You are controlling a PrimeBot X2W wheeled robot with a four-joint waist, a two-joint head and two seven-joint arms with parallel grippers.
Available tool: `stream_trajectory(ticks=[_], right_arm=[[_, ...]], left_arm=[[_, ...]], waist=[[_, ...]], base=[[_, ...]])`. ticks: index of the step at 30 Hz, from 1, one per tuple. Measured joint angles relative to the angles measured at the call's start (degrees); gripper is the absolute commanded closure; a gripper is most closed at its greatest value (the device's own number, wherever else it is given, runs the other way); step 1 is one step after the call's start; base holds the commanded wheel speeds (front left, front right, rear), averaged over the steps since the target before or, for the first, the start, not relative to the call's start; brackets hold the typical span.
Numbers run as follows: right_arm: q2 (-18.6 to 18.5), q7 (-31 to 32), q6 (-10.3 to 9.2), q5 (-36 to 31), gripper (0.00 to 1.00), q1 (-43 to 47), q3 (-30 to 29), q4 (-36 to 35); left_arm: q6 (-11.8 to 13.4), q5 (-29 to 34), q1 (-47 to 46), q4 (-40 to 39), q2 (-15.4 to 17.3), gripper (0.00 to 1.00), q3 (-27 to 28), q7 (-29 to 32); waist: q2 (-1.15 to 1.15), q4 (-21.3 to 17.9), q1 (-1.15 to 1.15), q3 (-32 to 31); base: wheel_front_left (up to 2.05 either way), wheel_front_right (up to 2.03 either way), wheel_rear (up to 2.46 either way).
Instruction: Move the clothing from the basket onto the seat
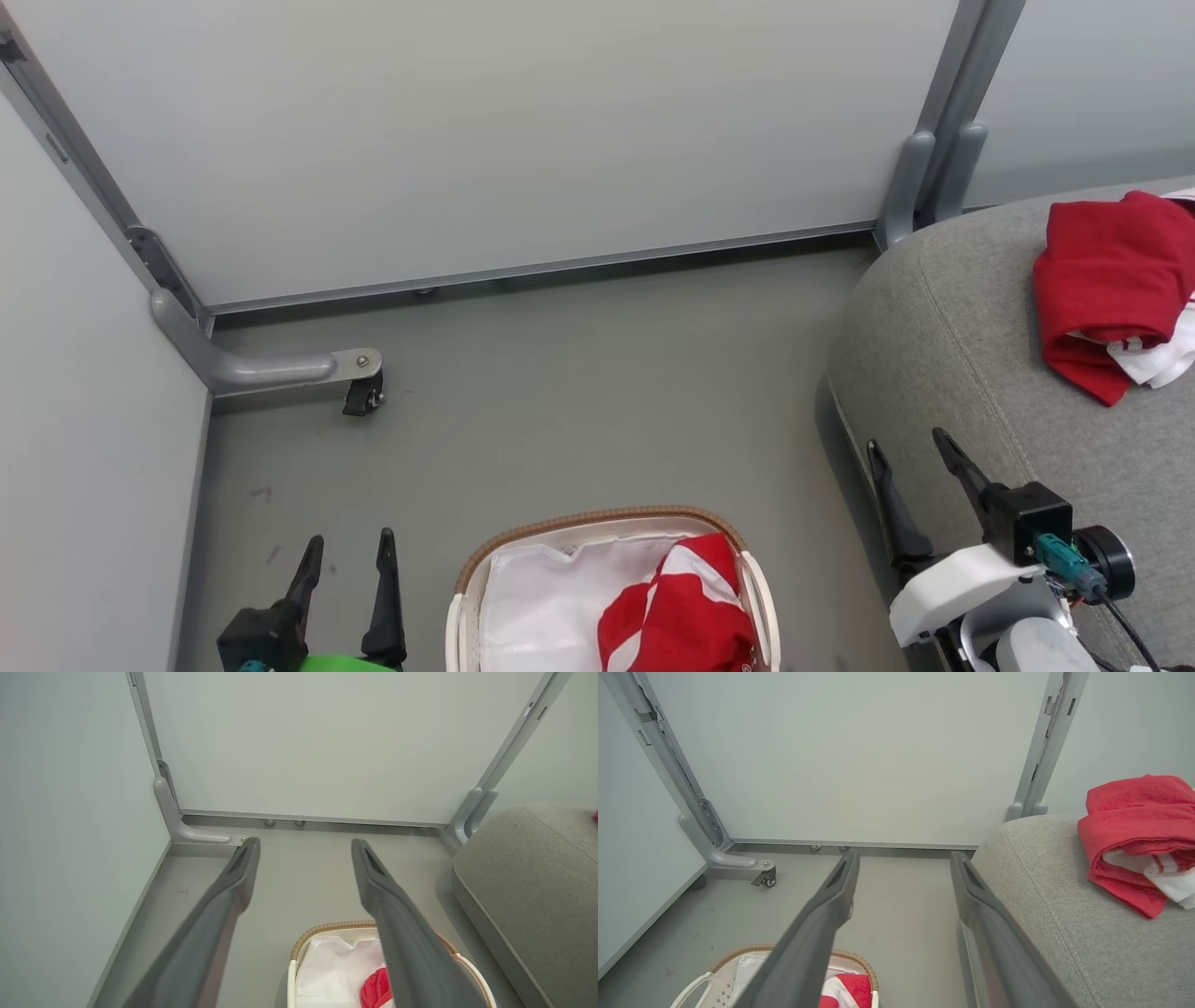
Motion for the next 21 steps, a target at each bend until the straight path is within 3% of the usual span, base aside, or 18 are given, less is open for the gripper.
stream_trajectory(ticks=[10,21], right_arm=[[-0.01,0.0,0.0,-2.1,0.0,-3.38,-2.9,-1.98],[-0.03,0.0,0.0,-3.32,0.0,-10.92,-3.45,-5.46]], left_arm=[[-1.49,1.38,-8.09,4.22,-0.02,0.0,-8.94,-0.01],[-2.2,-0.94,-20.79,23.15,-0.13,0.0,-27.05,2.01]], waist=[[0.0,-1.47,0.0,4.39],[0.0,-4.7,0.0,13.76]], base=[[0.0,0.0,0.0],[0.0,0.0,0.0]])
